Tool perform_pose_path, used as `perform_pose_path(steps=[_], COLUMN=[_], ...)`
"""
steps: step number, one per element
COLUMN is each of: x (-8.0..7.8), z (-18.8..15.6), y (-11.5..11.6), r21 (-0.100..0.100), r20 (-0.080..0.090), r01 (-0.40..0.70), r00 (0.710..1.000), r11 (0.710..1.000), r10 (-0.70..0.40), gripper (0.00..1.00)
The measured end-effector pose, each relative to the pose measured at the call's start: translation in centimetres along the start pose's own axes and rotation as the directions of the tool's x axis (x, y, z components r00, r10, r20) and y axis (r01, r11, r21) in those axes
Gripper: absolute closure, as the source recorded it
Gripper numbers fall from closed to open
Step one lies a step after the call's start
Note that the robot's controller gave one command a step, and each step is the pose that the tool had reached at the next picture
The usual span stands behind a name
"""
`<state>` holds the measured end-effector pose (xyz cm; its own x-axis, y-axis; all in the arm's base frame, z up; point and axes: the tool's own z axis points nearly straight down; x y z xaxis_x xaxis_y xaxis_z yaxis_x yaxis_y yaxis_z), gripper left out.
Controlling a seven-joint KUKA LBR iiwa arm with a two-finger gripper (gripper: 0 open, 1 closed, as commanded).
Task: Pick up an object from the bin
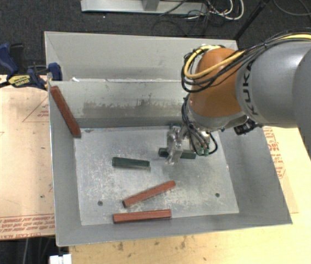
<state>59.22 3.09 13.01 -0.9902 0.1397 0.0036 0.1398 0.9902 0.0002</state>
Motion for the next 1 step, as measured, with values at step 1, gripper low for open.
perform_pose_path(steps=[1], x=[0.17], z=[-7.44], y=[-1.20], r21=[0.000], r20=[0.003], r01=[0.061], r00=[0.998], r11=[0.998], r10=[-0.061], gripper=[1.00])
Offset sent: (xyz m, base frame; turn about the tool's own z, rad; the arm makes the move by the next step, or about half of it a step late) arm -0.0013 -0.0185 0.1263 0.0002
